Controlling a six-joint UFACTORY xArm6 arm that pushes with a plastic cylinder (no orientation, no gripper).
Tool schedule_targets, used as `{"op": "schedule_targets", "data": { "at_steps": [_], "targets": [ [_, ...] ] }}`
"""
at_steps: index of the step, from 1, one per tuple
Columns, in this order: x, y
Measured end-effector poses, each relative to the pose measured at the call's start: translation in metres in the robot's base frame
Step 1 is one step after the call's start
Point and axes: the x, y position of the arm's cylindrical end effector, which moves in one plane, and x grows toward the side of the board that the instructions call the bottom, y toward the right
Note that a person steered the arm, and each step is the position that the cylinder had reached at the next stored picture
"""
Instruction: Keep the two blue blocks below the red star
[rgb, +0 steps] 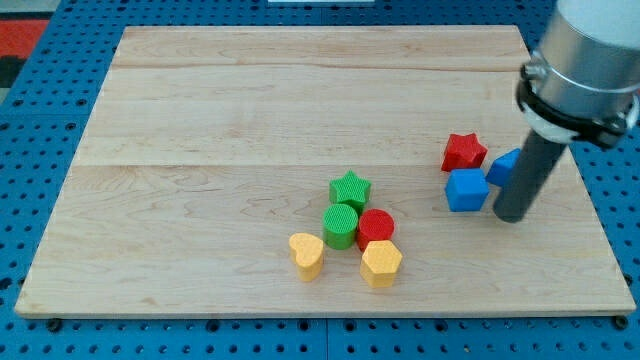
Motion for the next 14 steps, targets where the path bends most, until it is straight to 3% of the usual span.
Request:
{"op": "schedule_targets", "data": {
  "at_steps": [1,3,7,8,11,12,14],
  "targets": [
    [0.005,0.047],
    [-0.002,0.056],
    [-0.029,0.044],
    [-0.032,0.018],
    [-0.046,0.03],
    [-0.072,0.03],
    [-0.057,-0.026]
  ]
}}
